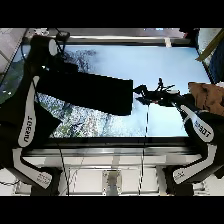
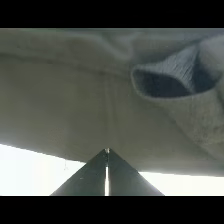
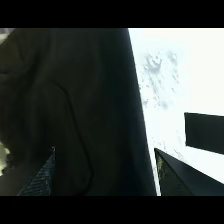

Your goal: Fold the clothes and pants, and hang the long-sleeved shirts on hangers.

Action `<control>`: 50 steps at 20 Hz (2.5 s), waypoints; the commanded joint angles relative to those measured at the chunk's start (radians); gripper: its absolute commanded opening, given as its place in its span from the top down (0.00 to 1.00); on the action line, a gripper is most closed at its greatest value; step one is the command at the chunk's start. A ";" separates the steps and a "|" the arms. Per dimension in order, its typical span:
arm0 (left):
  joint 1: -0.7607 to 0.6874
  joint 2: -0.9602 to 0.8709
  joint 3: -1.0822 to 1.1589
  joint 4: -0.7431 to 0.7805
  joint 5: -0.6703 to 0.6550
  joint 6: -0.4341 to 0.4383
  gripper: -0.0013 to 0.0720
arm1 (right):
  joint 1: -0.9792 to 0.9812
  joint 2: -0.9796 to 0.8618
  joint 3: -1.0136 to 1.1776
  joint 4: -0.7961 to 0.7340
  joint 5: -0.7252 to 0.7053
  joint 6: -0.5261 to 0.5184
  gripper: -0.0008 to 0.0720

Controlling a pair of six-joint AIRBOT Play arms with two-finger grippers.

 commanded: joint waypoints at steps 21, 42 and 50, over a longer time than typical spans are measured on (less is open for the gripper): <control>-0.025 0.088 -0.135 -0.185 -0.037 -0.029 0.97 | -0.234 0.320 0.223 -0.601 0.572 0.219 0.96; -0.143 -0.050 -0.146 -0.446 0.242 0.049 0.97 | 0.098 0.238 0.431 -0.582 0.181 0.510 0.97; 0.143 0.162 -0.147 -0.445 -0.014 0.177 0.97 | 0.546 -0.287 0.889 -0.566 -0.077 0.615 0.96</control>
